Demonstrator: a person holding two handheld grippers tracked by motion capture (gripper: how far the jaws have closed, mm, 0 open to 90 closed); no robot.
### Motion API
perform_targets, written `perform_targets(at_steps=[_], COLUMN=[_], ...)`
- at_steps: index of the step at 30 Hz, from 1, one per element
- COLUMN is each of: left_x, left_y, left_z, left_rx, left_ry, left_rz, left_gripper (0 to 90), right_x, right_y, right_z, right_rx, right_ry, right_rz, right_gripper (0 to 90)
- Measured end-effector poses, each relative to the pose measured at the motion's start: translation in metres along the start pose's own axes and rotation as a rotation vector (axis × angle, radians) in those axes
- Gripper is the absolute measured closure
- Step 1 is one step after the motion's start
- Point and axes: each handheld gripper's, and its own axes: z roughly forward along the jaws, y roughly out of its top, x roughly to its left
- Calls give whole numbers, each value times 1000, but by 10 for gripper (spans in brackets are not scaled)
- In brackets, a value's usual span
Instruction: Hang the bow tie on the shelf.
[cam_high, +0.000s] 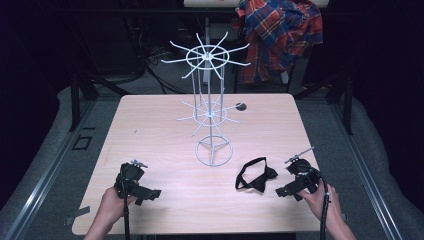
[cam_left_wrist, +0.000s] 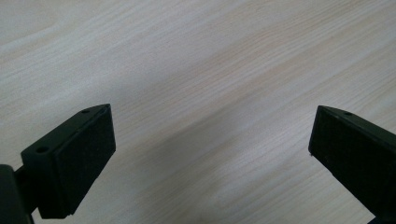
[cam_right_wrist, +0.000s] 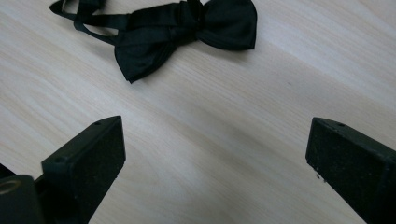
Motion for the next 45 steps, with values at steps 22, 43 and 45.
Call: perform_targets(at_steps=[22, 43, 45], left_x=[0, 1, 1], left_y=[0, -1, -1], left_z=[0, 0, -1], left_rx=[1, -5, -6], left_ry=[2, -11, -14], left_rz=[-1, 0, 1], left_gripper=[6, 4, 2], right_x=[21, 45, 46], right_y=[30, 57, 56], right_z=[26, 43, 47], right_rx=[-28, -94, -73], right_ry=[-63, -191, -200], right_rz=[8, -39, -54], right_gripper=[164, 242, 243])
